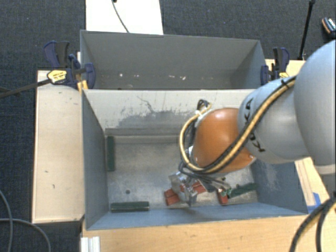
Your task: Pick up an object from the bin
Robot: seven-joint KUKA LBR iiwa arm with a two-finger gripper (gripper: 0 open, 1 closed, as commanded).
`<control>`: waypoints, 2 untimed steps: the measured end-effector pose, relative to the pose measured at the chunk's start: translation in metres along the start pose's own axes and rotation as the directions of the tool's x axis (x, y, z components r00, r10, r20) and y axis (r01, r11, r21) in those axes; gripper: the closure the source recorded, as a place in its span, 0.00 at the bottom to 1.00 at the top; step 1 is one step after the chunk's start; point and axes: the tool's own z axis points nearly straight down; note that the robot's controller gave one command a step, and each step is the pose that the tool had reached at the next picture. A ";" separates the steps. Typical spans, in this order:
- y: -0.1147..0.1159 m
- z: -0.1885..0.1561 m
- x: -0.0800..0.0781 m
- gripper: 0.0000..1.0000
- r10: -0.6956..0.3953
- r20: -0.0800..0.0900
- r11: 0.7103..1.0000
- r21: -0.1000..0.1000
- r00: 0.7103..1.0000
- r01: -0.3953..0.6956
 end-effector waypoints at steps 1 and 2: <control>-0.050 -0.071 0.000 1.00 -0.096 0.003 0.995 0.005 0.995 0.096; -0.047 -0.067 0.001 0.00 -0.101 -0.003 0.995 -0.001 0.995 0.101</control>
Offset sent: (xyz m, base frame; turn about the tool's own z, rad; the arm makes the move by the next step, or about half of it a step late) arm 0.0214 -0.0414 0.0672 -0.1013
